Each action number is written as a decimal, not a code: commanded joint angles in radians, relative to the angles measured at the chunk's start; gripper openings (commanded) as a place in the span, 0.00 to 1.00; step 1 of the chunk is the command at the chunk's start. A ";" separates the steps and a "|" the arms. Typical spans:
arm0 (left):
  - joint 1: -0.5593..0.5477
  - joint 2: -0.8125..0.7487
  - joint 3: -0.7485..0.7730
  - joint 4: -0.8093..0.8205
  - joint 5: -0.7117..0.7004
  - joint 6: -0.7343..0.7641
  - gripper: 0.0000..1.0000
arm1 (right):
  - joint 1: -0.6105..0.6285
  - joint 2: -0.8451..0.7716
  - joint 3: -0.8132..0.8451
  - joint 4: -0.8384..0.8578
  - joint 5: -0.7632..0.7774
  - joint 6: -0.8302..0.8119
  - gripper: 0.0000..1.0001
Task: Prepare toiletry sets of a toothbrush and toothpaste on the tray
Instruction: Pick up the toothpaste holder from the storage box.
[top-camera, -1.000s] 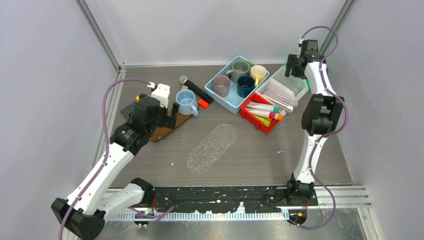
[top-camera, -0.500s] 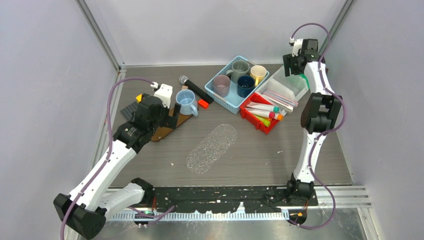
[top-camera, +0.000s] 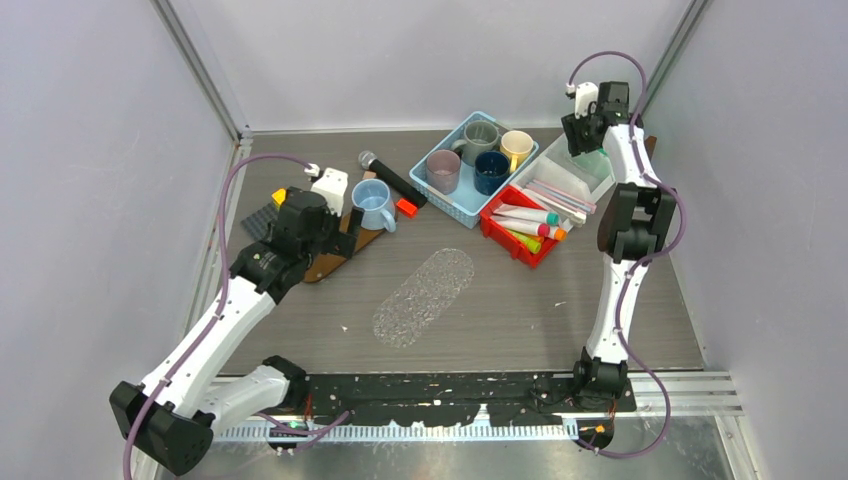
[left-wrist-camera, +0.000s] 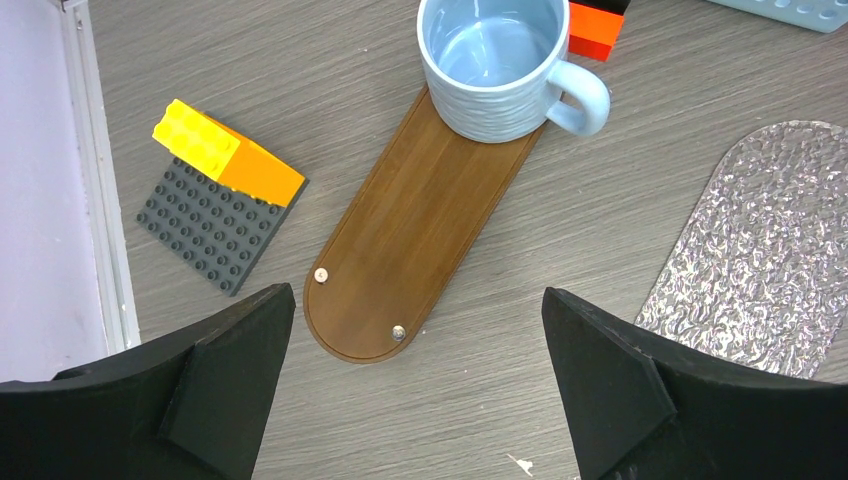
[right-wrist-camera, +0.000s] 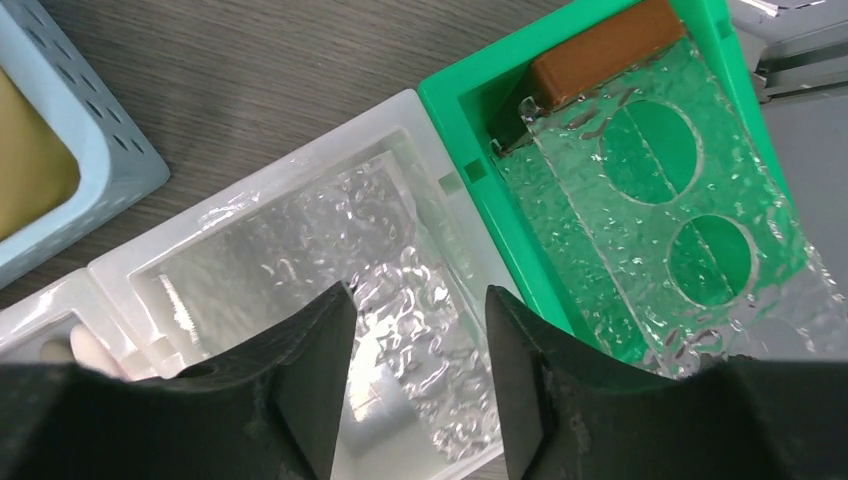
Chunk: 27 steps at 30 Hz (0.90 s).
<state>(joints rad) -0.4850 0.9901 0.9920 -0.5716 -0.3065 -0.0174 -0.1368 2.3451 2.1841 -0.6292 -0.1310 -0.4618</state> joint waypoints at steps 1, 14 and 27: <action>-0.004 0.001 0.002 0.049 0.000 0.011 0.99 | 0.003 0.012 0.052 -0.005 -0.011 -0.046 0.53; -0.004 -0.032 -0.001 0.052 0.009 0.007 0.99 | 0.055 -0.101 -0.014 0.045 0.173 -0.146 0.17; -0.004 -0.118 -0.009 0.062 0.048 -0.014 0.99 | 0.163 -0.334 -0.193 0.213 0.409 -0.310 0.04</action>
<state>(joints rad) -0.4850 0.9039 0.9874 -0.5636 -0.2863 -0.0189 -0.0147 2.1620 2.0132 -0.5423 0.1654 -0.7120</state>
